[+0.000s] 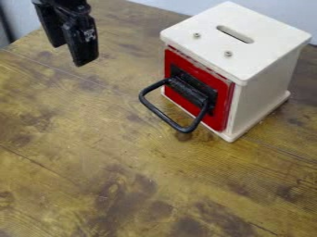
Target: Close the drawer
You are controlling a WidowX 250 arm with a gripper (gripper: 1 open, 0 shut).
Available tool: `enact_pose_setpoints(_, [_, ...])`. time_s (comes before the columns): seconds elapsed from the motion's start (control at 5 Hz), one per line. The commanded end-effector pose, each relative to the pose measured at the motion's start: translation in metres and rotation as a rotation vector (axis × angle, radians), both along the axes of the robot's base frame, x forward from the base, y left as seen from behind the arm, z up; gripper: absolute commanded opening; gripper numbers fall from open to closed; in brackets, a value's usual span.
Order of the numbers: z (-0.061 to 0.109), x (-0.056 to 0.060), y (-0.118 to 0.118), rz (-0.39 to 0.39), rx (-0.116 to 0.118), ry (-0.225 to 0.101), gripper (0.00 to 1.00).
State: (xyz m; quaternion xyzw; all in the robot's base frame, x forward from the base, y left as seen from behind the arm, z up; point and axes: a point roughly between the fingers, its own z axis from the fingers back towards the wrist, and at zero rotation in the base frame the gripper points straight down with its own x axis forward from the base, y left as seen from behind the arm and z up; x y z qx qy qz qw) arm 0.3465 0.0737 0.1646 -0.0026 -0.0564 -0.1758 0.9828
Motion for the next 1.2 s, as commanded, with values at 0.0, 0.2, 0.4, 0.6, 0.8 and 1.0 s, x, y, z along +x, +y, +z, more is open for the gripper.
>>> enact_pose_setpoints(0.0, [0.029, -0.002, -0.013, -0.044, -0.002, -0.077, 1.00])
enact_pose_setpoints(0.2, [0.028, -0.003, -0.015, -0.069, -0.002, -0.064, 1.00])
enact_pose_setpoints(0.4, [0.028, -0.003, -0.018, -0.094, 0.004, -0.061, 1.00])
enact_pose_setpoints(0.6, [0.028, 0.004, -0.025, -0.008, 0.014, -0.063, 1.00])
enact_pose_setpoints(0.8, [0.030, 0.009, -0.029, 0.072, 0.013, -0.074, 1.00])
enact_pose_setpoints(1.0, [0.027, 0.012, -0.017, 0.036, -0.001, -0.075, 1.00])
